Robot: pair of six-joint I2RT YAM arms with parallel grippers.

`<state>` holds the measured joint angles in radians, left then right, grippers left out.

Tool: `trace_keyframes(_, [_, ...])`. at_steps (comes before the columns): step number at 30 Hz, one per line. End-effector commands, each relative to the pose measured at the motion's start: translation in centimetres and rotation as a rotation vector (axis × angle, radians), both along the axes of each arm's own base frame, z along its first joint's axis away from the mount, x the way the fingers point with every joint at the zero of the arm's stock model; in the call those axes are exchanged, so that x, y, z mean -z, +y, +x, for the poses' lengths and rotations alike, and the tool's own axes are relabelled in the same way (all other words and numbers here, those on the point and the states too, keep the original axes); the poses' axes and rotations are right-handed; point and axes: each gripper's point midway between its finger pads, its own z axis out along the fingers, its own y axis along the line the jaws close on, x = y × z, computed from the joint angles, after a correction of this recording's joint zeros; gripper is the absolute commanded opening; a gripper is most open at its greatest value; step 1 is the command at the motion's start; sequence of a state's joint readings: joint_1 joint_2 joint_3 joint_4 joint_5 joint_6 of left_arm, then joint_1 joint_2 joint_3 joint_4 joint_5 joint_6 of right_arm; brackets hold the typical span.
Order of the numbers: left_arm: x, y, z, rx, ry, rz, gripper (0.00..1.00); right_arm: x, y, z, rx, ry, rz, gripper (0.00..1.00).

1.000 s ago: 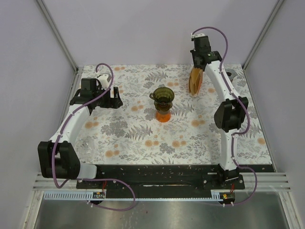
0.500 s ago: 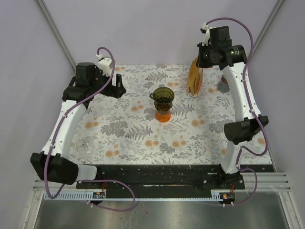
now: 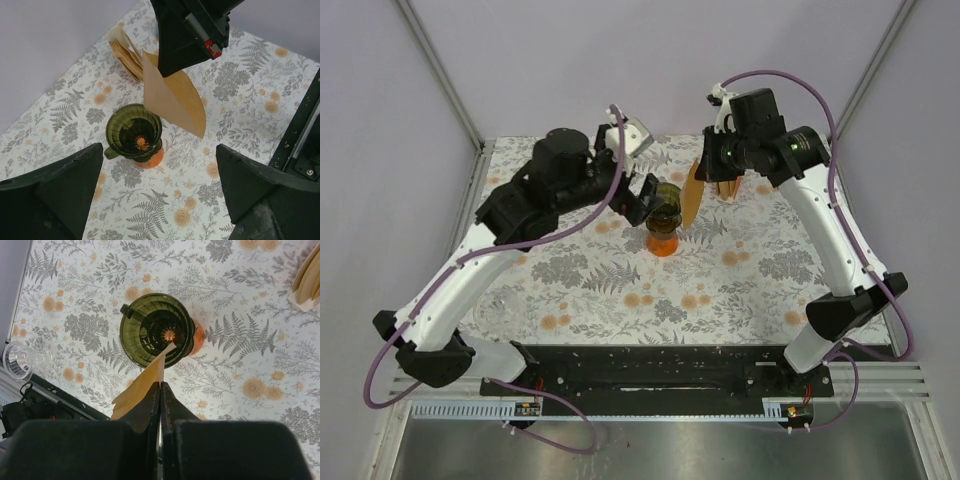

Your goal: Place the coffee filter in the dripper

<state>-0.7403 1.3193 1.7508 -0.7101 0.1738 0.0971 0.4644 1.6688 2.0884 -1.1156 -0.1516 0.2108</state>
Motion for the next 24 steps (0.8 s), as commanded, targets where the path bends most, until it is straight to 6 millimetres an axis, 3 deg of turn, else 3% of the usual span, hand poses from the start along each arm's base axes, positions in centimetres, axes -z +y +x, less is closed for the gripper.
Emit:
trace_keyframes(1, [2.5,-1.5,2.1,-0.105,0.000,0.098,0.99,-2.5,1.9,-1.7,-0.018,-0.049,0.131,0.00])
trace_keyframes(5, [3.2,-2.2,3.1,-0.157,0.001,0.105,0.99,-2.8,2.7,-2.6,-0.026,-0.065,0.174,0.00])
trace_keyframes(12, [2.4,-3.7,2.8,-0.119,0.018,0.039,0.99,-2.8,3.1,-2.8,-0.018,-0.078,0.193,0.00])
trace_keyframes(21, [3.8,-5.3,3.0,-0.093,0.079,0.034,0.99,-3.1,3.6,-2.8,-0.028,-0.100,0.204,0.00])
trace_keyframes(24, [4.4,-4.9,4.2,-0.150,0.072,0.054,0.96,-3.2,3.8,-3.0,-0.045,-0.100,0.211,0.00])
